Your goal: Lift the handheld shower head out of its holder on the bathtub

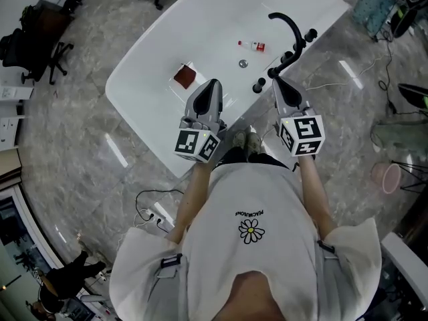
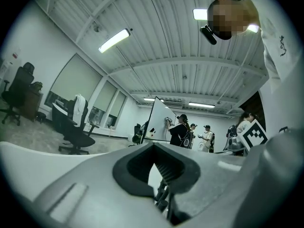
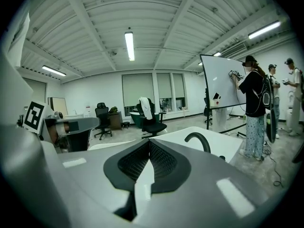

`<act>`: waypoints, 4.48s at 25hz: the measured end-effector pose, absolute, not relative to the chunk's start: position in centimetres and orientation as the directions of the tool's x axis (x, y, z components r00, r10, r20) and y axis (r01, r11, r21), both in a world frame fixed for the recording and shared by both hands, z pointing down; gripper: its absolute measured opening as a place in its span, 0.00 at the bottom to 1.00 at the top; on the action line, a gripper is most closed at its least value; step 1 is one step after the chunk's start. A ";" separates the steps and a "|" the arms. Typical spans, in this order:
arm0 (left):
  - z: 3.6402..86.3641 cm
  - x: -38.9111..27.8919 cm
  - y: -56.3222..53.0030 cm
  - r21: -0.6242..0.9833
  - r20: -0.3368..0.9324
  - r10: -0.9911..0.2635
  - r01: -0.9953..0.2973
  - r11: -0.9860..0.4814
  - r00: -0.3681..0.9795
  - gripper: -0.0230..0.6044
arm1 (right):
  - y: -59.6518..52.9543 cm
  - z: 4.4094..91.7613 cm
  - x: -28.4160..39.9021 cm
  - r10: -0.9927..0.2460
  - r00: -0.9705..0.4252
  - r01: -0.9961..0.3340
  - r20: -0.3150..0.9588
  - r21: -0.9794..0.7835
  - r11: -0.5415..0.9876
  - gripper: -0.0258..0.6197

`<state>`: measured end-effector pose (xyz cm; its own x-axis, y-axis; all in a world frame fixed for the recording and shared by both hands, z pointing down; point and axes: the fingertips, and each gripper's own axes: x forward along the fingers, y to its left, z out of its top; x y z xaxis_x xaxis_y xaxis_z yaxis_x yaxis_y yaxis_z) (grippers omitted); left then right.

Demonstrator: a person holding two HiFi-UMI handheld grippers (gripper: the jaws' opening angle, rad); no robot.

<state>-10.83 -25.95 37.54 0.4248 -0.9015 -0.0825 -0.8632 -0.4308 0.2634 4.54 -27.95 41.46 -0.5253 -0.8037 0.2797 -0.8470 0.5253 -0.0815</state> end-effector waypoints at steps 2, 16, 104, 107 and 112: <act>37.0 -10.8 -26.9 0.256 -0.088 -0.895 -0.859 -0.445 0.437 0.04 | -28.5 41.1 4.5 -0.807 -0.520 -0.850 0.280 -0.079 0.521 0.08; 39.9 -12.3 -28.3 0.289 0.004 -0.881 -0.844 -0.451 0.472 0.04 | -28.8 46.7 2.6 -0.746 -0.549 -0.826 0.376 -0.109 0.553 0.34; 25.7 -12.0 -31.4 0.209 -0.254 -0.858 -0.841 -0.499 0.446 0.04 | -31.8 26.4 0.0 -0.848 -0.530 -0.847 -0.007 0.056 0.528 0.27; 25.5 -12.0 -31.0 0.206 -0.253 -0.859 -0.843 -0.496 0.444 0.04 | -31.3 26.3 -0.2 -0.848 -0.530 -0.847 -0.009 0.048 0.529 0.27; 25.3 -11.8 -30.5 0.204 -0.256 -0.861 -0.846 -0.493 0.441 0.04 | -30.8 26.3 0.1 -0.848 -0.530 -0.848 -0.015 0.029 0.530 0.27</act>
<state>-11.82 -30.49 25.30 0.4405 -0.8605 -0.2558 -0.8457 -0.4934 0.2035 0.09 -30.79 26.35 -0.5302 -0.8477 -0.0148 -0.8477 0.5297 0.0293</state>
